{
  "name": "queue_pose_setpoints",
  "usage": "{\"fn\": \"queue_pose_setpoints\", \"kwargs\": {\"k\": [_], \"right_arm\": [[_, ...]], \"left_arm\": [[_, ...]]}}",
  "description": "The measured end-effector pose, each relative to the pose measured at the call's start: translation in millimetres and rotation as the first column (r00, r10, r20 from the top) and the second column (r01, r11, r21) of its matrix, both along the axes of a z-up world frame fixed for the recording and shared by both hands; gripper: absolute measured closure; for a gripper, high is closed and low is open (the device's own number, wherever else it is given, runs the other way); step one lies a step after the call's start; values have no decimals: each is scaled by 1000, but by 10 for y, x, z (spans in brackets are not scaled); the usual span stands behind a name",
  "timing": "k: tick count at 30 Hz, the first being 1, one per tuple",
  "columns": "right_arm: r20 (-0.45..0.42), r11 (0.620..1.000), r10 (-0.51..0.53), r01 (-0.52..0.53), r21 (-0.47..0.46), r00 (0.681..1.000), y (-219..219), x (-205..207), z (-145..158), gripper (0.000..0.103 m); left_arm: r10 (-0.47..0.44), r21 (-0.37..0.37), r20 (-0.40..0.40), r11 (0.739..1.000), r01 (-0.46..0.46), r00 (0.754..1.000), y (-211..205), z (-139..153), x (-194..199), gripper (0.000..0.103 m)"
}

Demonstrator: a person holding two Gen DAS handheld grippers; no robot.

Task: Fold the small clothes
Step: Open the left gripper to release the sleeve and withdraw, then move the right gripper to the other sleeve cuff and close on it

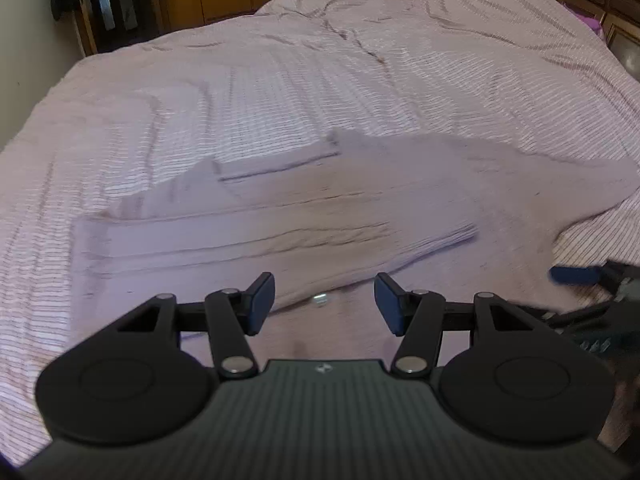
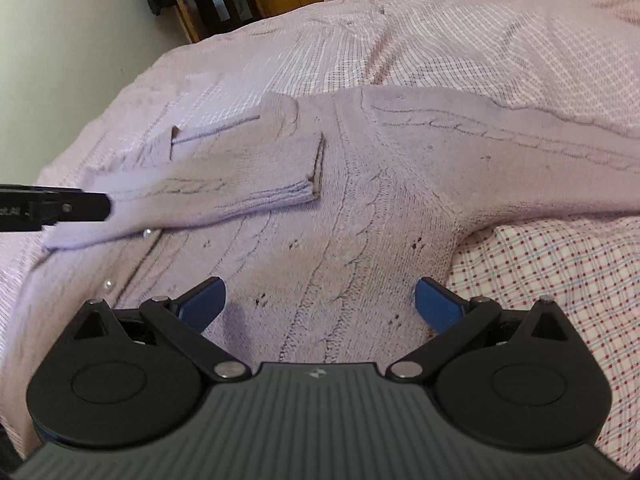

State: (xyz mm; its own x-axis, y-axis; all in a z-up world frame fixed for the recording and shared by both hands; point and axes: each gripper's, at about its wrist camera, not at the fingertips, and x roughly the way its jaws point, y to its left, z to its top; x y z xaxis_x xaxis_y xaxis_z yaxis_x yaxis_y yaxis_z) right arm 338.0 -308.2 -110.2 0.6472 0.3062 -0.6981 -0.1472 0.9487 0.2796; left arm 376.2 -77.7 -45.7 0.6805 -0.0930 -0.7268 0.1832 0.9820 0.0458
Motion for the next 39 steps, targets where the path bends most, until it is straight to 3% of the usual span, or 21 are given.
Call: {"fn": "queue_pose_setpoints", "kwargs": {"k": [3,5,8,12,18,24,32,39], "right_arm": [[13,1000,-1,2,-21,1000,31,7,-14,0],[21,1000,-8,8,-23,1000,39,-5,-30,0],[35,999,-3,4,-48,999,74,-7,-94,0],[37,996,20,-16,-92,999,133,23,-102,0],[41,1000,3,-3,-11,999,-155,-7,5,0],[30,989,-135,133,72,990,-1001,52,85,0],[60,964,-251,255,-70,966,-2422,233,376,1],[-17,882,-471,471,20,882,-3666,404,209,11]], "left_arm": [[14,-5,35,1000,-14,999,313,-81,-51,43],[75,-49,90,996,-71,993,560,-173,-103,43],[135,-73,13,988,-133,991,852,-294,6,43],[185,-96,-7,978,-185,983,1084,-333,54,43],[176,-74,13,982,-175,984,1058,-359,37,43],[153,-69,13,986,-152,988,966,-456,1,43],[190,-41,26,981,-188,982,1011,-465,-24,43],[196,-33,21,980,-195,980,1076,-513,2,43]]}}
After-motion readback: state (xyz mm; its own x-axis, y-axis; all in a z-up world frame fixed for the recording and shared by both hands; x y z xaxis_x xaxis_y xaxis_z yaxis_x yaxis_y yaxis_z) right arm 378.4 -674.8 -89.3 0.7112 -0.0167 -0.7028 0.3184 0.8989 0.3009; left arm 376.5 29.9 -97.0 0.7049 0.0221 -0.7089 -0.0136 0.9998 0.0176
